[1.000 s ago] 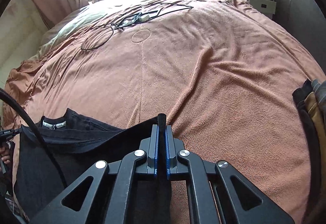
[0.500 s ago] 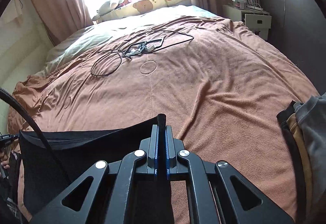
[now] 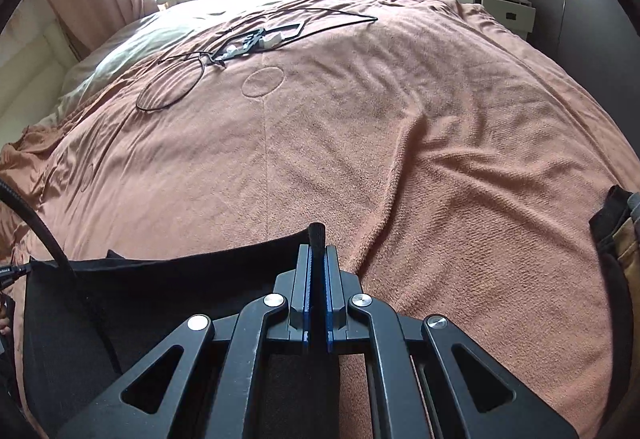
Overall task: Fold small clothes
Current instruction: 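Fold the gripped edge over once more with both tools, then open both tools and release the folded shirt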
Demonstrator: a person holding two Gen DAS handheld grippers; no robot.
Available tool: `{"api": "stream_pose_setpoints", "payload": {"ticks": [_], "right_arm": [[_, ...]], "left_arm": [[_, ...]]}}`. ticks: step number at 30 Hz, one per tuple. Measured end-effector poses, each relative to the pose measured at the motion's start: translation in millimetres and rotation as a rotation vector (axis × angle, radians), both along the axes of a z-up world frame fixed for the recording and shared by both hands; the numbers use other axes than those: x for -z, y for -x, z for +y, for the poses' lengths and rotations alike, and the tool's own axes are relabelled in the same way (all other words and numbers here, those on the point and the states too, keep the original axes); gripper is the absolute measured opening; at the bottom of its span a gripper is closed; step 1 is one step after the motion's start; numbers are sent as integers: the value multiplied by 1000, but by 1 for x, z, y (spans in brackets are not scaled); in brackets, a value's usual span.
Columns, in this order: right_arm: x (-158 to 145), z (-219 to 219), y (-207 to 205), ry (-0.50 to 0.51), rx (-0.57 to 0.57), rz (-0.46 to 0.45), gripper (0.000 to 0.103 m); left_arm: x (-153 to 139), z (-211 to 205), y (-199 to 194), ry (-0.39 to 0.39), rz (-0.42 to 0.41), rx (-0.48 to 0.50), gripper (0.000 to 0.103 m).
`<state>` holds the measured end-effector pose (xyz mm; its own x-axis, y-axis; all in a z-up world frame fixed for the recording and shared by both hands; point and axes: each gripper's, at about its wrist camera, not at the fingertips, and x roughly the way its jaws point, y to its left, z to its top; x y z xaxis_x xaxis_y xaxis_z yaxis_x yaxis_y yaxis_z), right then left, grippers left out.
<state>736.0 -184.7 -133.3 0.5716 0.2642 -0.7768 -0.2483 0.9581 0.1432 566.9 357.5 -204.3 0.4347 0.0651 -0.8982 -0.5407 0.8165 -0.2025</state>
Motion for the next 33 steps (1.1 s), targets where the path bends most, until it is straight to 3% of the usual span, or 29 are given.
{"api": "stream_pose_setpoints", "payload": {"ticks": [6,12,14,16,19,21,23,26,28,30,33], "right_arm": [[14,14,-8,61,0,17,2],[-4,8,4,4,-22,26,3],[-11,0,12,-24,-30,34,4],[-16,-5,21,-36,-30,48,7],[-29,-16,39,-35,-20,22,18],[-40,-23,55,-34,-5,-13,47],[-50,-28,74,-51,2,-29,59],[-65,-29,105,-31,-12,-50,59],[-74,-30,127,19,22,-72,59],[-84,-32,148,49,59,-97,59],[-97,-33,182,18,65,-115,59]], "left_arm": [[1,-6,-5,-34,33,8,3],[-14,1,9,46,22,0,6],[-20,-1,19,55,20,0,13],[-27,-4,30,65,11,9,28],[-38,-13,50,59,-7,24,40],[-46,-20,66,59,-25,34,42],[-53,-29,80,62,-38,48,43],[-66,-45,102,44,-67,77,47],[-75,-57,121,16,-90,85,61],[-84,-66,139,6,-131,89,69],[-96,-79,167,-1,-200,102,83]]}}
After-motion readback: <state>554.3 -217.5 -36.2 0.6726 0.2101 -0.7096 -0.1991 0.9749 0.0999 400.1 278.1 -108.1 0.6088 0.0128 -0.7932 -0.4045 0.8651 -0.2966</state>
